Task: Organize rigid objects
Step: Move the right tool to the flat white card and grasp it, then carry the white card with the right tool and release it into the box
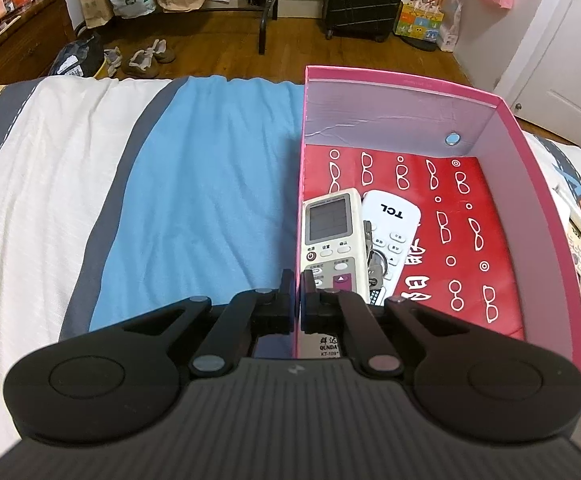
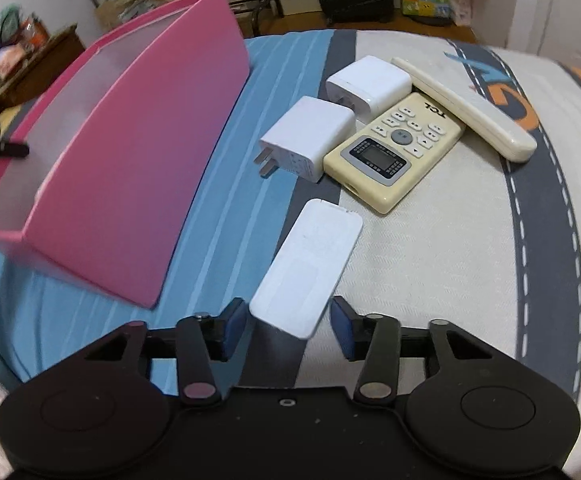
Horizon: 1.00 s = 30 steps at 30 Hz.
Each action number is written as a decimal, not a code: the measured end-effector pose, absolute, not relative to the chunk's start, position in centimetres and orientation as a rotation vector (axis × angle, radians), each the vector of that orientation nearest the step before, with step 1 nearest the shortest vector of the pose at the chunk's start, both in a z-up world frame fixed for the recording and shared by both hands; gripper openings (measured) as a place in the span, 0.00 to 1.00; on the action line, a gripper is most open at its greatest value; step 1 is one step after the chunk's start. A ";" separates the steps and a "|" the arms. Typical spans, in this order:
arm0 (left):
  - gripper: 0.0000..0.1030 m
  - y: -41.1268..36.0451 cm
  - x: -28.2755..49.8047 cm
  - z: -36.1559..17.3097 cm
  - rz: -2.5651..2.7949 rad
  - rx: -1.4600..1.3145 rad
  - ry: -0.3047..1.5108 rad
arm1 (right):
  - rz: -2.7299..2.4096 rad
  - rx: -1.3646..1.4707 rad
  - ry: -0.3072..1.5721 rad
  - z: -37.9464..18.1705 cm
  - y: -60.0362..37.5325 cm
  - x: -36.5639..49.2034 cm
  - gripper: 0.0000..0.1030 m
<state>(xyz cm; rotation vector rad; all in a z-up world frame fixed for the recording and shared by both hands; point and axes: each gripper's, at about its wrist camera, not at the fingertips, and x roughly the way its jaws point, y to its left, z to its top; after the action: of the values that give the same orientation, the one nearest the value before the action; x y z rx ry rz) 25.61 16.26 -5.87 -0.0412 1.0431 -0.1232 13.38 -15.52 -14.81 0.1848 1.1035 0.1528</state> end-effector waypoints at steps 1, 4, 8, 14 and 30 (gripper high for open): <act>0.02 16.3 25.6 -5.9 -0.122 -0.044 1.043 | 0.150 0.212 1.095 -14.8 -15.7 13.6 0.63; 0.03 16.3 25.6 -5.9 -0.121 -0.046 1.043 | 0.116 0.223 1.062 -15.1 -15.6 14.7 0.66; 0.03 16.3 25.6 -5.9 -0.121 -0.047 1.044 | 0.077 0.056 0.999 -15.8 -13.6 15.4 0.46; 0.03 16.3 25.6 -5.9 -0.122 -0.052 1.043 | 0.065 0.055 0.946 -14.4 -14.2 13.8 0.44; 0.03 16.8 25.8 -6.0 -0.137 -0.104 1.044 | 0.553 0.016 0.616 -1.6 -8.8 11.4 0.44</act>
<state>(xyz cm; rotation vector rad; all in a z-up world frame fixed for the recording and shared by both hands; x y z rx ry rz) 25.80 16.78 -6.04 -0.1040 1.0444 -0.1368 11.41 -8.77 -1.62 0.0163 0.6157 0.5534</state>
